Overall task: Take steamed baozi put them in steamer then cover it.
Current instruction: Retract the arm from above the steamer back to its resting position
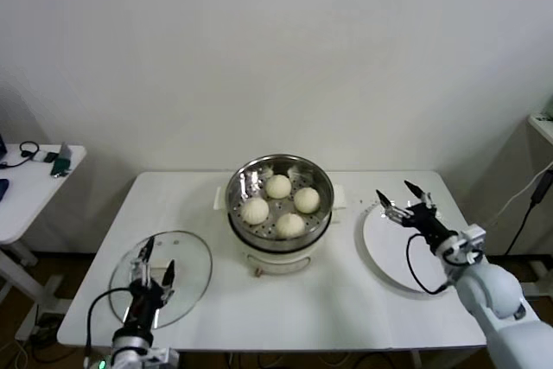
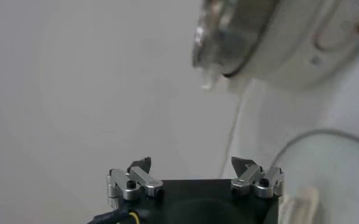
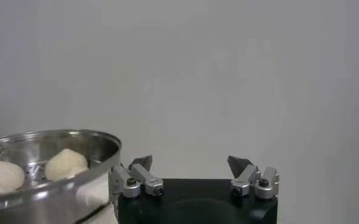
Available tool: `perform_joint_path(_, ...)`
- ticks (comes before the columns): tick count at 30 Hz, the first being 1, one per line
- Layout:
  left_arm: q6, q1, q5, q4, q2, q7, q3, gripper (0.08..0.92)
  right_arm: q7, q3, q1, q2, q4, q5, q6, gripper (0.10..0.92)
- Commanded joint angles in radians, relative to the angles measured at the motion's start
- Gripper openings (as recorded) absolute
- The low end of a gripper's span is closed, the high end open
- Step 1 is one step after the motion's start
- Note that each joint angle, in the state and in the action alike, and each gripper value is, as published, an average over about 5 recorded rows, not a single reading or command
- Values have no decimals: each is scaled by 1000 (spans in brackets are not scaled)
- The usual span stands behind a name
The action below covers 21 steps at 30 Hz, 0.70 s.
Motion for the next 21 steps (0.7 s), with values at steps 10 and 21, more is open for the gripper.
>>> perform_joint_path(10,-20,-161,467,358,-41,-15,-29,823,7,148,-189,129,27,-101,-22,823)
perform_joint_path(21,-27,-256,401,433,-19,-33,-56,823,3,162,-204,132,30,-102,-8,823)
